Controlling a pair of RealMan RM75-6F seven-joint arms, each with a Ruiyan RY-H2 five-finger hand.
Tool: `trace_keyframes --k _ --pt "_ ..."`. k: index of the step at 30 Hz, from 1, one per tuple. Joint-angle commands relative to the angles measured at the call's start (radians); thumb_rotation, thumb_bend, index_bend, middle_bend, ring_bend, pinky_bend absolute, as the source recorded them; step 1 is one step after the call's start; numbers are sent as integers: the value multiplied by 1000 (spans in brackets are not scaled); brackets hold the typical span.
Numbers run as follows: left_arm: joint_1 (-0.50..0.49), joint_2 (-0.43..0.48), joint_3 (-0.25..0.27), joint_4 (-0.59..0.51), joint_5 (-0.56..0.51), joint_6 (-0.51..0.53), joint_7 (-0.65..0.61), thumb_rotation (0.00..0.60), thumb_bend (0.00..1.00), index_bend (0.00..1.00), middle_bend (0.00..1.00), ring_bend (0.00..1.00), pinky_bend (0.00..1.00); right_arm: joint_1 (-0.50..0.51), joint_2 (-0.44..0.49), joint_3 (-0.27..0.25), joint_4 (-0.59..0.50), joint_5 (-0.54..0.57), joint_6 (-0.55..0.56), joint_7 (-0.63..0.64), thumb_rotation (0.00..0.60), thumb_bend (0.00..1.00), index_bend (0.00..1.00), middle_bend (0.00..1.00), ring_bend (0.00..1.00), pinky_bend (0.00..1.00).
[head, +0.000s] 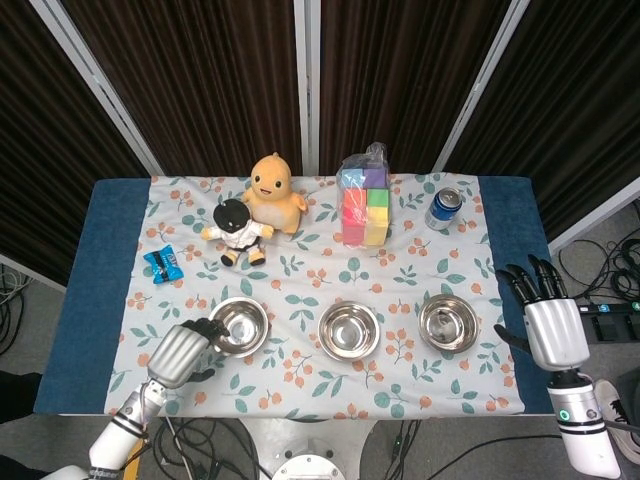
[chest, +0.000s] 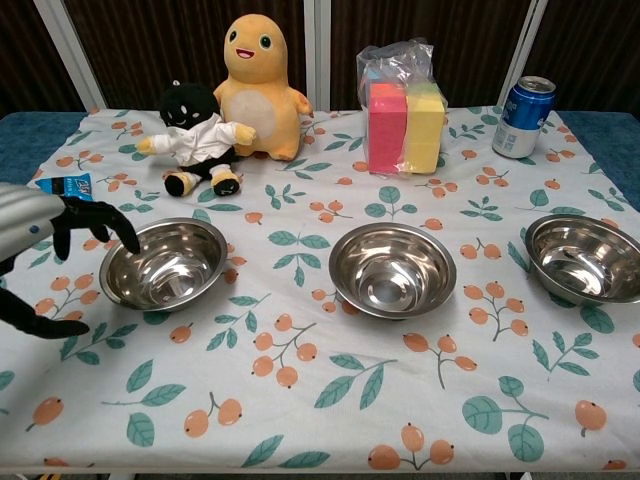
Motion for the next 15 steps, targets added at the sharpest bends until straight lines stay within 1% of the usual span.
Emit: trace_keyframes --k 1,5,9,15 --pt "-9 -17 8 10 -3 -14 29 600 128 396 398 347 482 1 -2 -1 4 3 -4 5 600 16 204 193 38 110" --pt "-17 -39 11 33 -19 -38 49 600 127 396 398 347 482 1 -4 -4 9 2 -6 10 600 15 204 188 38 109" --pt "-35 -73 14 81 0 -50 85 600 128 395 398 347 483 -1 2 -2 6 6 -4 7 600 15 204 187 38 109" --pt "-66 -120 2 149 19 -64 123 600 136 406 401 348 485 0 10 1 -1 21 -16 -1 600 15 204 184 37 109"
